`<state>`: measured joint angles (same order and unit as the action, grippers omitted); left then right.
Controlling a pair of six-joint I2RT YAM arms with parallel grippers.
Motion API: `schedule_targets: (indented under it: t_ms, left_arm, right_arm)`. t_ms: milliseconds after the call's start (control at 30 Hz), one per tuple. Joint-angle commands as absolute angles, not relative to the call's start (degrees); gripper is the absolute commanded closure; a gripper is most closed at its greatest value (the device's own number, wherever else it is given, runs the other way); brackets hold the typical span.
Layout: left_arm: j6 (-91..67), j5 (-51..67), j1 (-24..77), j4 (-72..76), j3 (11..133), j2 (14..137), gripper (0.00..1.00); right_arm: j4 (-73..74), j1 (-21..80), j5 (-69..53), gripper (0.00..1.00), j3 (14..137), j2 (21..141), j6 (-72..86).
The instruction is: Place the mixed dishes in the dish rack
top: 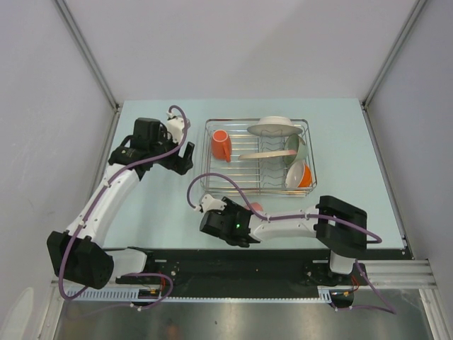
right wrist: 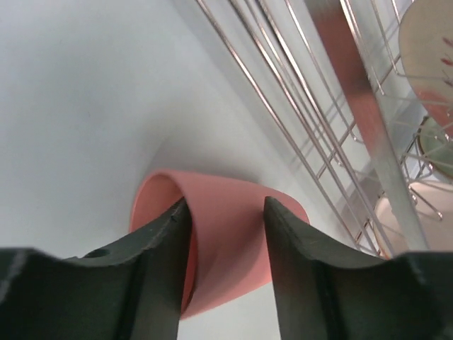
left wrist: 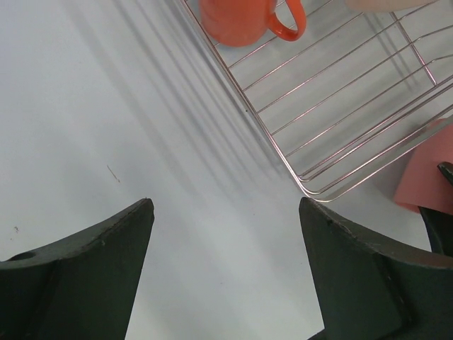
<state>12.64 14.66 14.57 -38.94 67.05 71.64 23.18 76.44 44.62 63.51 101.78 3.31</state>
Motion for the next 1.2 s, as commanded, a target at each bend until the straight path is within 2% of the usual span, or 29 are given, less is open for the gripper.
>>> schedule_targets:
  t_ms: [0,100,133,200,233,467,633,733,900,967,1000,1100,1133,1167]
  left_arm:
    - [14.0,16.8,14.1,-37.4,67.0,71.6,0.11]
    - [13.9,17.1,14.1,-37.6,67.4,71.5,0.11]
    - [13.8,17.2,14.1,-37.6,67.8,71.4,0.11]
    - [13.7,17.4,14.1,-38.1,68.3,71.4,0.11]
    - [13.6,17.6,14.1,-38.1,69.1,71.5,0.11]
    - [12.5,18.9,14.1,-39.8,74.2,72.4,0.11]
    - [10.5,22.3,13.8,-40.0,78.8,73.0,0.10]
    - [7.9,29.3,12.7,-39.2,81.3,73.5,0.09]
    - [-1.2,52.3,8.1,-34.3,84.2,75.5,0.00]
    - [-7.6,59.6,6.7,-28.8,84.1,76.8,0.00]
    - [-10.7,67.1,6.5,-26.0,83.5,77.3,0.00]
    - [-30.9,78.1,6.8,-4.9,78.5,78.8,0.00]
    - [-37.1,79.6,7.0,10.0,77.2,79.4,0.00]
    - [-49.3,80.3,7.7,17.5,74.4,80.9,0.00]
  right_arm:
    - [30.1,78.2,46.1,0.54,64.6,98.4,9.2]
    - [33.0,79.0,45.9,0.69,64.6,97.1,11.2]
    - [33.7,79.2,45.5,0.78,64.6,96.9,11.6]
    - [35.8,79.4,44.8,0.88,64.6,95.6,13.1]
    - [36.6,79.4,44.6,0.99,64.5,95.0,13.5]
    - [39.3,79.2,39.8,1.00,64.6,84.2,15.6]
    - [34.3,72.2,27.3,1.00,64.5,68.8,17.7]
    - [28.7,64.8,18.7,1.00,64.5,61.3,18.7]
    - [16.4,52.5,4.6,1.00,62.2,51.5,23.5]
    - [10.9,45.8,-1.9,1.00,61.0,48.6,28.4]
    - [9.3,43.7,-3.7,1.00,59.8,48.0,30.5]
    - [3.3,36.1,-10.3,1.00,56.8,46.8,39.0]
    - [0.8,34.3,-11.5,1.00,55.9,46.8,40.8]
    - [0.6,31.6,-14.1,1.00,55.3,47.2,44.7]
